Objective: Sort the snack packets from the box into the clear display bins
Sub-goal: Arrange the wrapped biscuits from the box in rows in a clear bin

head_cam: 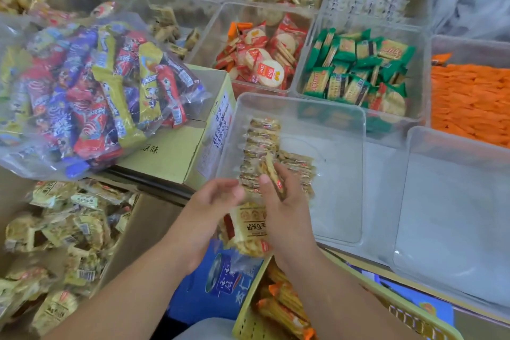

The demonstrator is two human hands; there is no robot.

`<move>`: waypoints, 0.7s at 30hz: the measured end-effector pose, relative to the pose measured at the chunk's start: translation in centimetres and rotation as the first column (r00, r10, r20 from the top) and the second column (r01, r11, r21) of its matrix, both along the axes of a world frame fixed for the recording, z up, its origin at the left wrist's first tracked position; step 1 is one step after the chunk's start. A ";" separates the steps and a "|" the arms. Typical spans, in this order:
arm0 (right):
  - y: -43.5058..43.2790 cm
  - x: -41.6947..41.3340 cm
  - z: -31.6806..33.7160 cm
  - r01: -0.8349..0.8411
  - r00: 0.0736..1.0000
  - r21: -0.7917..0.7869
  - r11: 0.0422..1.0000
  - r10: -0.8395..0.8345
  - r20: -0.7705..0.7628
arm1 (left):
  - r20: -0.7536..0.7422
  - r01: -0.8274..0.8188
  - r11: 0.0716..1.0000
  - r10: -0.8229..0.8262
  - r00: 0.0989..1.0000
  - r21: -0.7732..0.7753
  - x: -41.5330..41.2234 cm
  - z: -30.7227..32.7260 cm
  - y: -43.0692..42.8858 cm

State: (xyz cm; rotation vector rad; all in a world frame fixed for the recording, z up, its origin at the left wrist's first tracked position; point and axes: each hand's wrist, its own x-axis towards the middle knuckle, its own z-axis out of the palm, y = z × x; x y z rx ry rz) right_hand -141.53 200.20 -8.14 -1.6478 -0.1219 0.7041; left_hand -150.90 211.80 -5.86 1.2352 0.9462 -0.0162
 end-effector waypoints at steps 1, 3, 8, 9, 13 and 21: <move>0.1 -0.1 0.0 0.029 0.999 0.011 1.000 -0.028 -0.040 | -0.030 0.077 0.995 -0.076 0.997 0.066 -0.5 -0.4 -0.1; 0.2 0.1 0.0 0.071 0.991 0.024 0.997 -0.068 -0.118 | -0.060 0.124 0.985 -0.118 0.991 0.121 -1.0 -1.2 -0.3; 0.0 2.3 0.6 0.121 0.980 0.049 0.991 -0.111 -0.163 | 0.007 -0.069 0.996 0.069 0.998 0.048 -0.9 -1.8 0.4; -0.2 3.3 0.7 0.123 0.985 0.045 0.991 -0.116 -0.124 | 0.017 -0.112 0.992 0.112 0.994 0.051 -0.8 -1.9 1.0; -0.9 9.2 0.0 0.028 0.993 -0.108 0.994 -0.015 0.118 | 0.077 -0.216 0.974 0.211 0.975 0.066 -0.3 -2.4 3.1; 1.3 20.2 -5.9 -0.342 0.790 -0.668 0.661 0.587 0.176 | 0.073 -0.202 0.979 0.203 0.976 -0.017 -0.3 -4.2 3.0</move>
